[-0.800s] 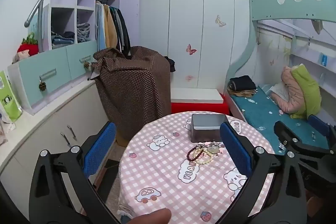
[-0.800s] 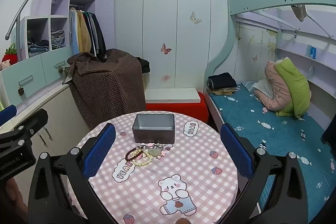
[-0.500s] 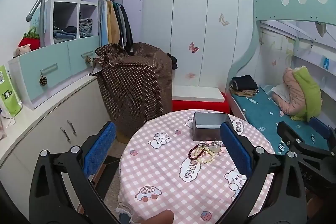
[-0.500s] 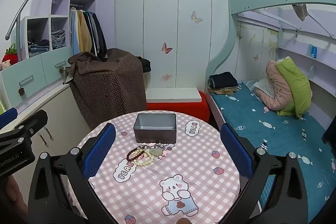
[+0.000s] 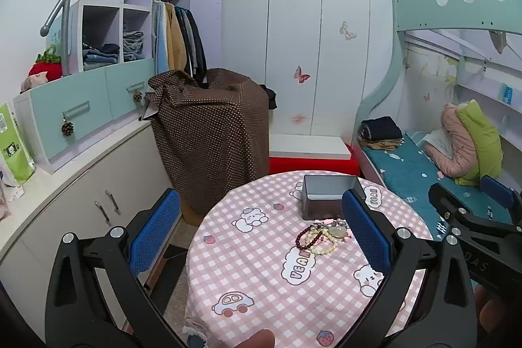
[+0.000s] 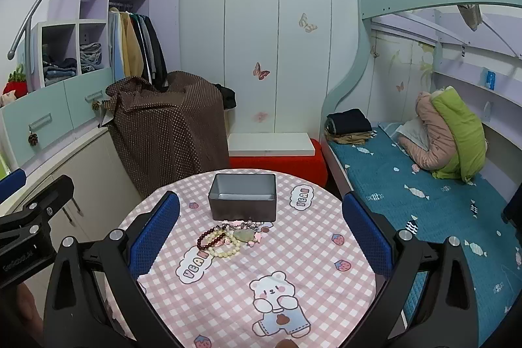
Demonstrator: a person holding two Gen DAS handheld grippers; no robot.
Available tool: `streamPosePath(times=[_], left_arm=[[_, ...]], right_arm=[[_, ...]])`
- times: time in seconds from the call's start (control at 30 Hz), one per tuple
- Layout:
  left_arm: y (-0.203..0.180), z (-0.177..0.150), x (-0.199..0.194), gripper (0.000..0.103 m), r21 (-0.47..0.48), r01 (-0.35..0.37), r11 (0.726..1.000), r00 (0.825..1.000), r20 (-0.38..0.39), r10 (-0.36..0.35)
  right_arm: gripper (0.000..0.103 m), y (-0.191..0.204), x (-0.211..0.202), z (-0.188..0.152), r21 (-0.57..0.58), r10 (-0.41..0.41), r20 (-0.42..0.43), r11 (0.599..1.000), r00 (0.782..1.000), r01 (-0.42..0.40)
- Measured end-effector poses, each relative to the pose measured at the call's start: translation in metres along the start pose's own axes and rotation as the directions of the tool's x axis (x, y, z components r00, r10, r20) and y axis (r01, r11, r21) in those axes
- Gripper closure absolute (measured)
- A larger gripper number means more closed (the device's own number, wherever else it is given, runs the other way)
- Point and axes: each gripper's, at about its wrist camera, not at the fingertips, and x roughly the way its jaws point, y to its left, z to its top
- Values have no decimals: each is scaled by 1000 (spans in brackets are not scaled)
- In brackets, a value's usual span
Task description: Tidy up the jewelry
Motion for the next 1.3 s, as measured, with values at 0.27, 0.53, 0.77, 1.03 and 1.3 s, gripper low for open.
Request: streamPosePath(times=[0.27,0.53,0.77,1.03,1.3], left_arm=[[0,1,7,5,2,-2,1000,1000,9,2],[-3,2,11,4,3,1,1000,1000,-1,-1],[-5,3,16,5,0,-2,1000,1000,-2,2],[-4,0,14,4,2,-1,1000,1000,0,1],[-3,-3,17,5,1,0,1000,1000,-8,0]], right_arm=[[7,-2,6,2,-5,6,-6,1000,1000,-6],[7,-6,10,2,2,0,-12,1000,1000,0],[7,-9,13,2,1,8,-16,1000,1000,-8],[7,-7,16,1,-9,13,-18,1000,1000,-13],[7,-2,18,3,-19,12,-18,1000,1000,-12]])
